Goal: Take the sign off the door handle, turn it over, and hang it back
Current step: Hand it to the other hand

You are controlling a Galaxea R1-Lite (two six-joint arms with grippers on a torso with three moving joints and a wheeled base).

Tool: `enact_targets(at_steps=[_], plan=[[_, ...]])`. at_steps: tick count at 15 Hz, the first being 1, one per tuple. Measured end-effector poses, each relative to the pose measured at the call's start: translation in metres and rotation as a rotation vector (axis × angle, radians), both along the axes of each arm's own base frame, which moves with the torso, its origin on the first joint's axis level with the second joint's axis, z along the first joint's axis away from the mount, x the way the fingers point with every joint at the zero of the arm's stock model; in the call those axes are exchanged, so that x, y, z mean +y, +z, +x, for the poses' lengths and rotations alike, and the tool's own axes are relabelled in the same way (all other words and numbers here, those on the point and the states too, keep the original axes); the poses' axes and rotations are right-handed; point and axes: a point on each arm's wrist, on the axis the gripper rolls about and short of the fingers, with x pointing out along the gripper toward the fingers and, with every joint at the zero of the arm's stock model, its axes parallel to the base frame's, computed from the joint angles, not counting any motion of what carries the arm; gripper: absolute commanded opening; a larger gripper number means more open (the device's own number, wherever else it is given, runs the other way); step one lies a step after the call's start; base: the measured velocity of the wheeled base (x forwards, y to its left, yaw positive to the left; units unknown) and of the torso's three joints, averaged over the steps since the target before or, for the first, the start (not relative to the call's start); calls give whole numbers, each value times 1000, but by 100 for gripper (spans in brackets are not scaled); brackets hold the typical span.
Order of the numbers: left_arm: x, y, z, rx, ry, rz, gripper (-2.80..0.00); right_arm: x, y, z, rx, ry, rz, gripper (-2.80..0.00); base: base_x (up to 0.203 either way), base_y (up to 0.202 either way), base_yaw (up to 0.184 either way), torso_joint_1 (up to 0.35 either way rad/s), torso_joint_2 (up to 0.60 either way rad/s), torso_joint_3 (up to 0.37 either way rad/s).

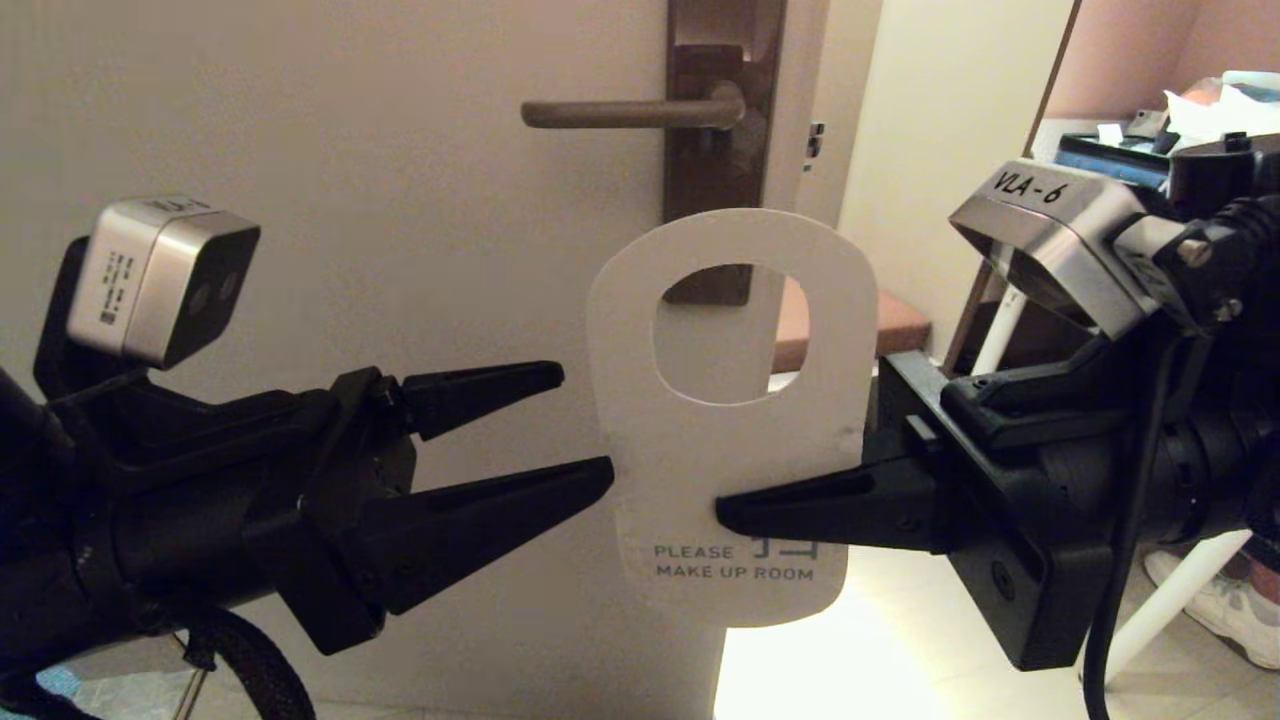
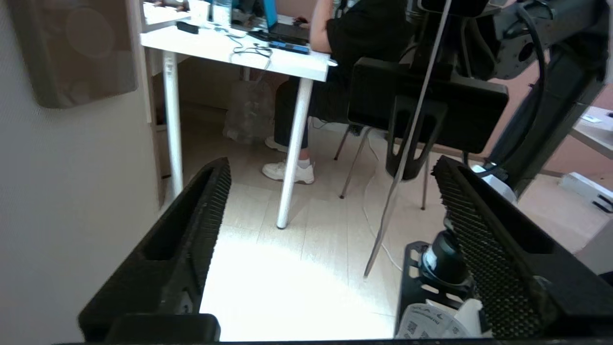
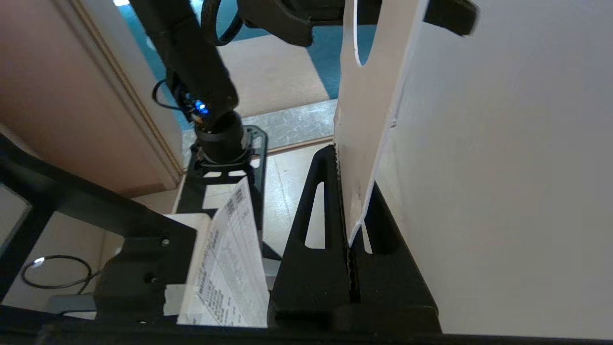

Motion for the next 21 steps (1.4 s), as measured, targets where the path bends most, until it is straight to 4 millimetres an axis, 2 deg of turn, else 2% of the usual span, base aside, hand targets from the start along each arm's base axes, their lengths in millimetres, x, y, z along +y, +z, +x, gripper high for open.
enact_targets(at_steps=[10,21], plan=[[-9,-1,-10,0,-65,1,0,13,3,4,-5,27,5,-280,0,0,0,0,0,0],[-11,-1,-15,-1,-88,-1,0,28,-3,0,8,72,-10,-280,0,0,0,0,0,0]])
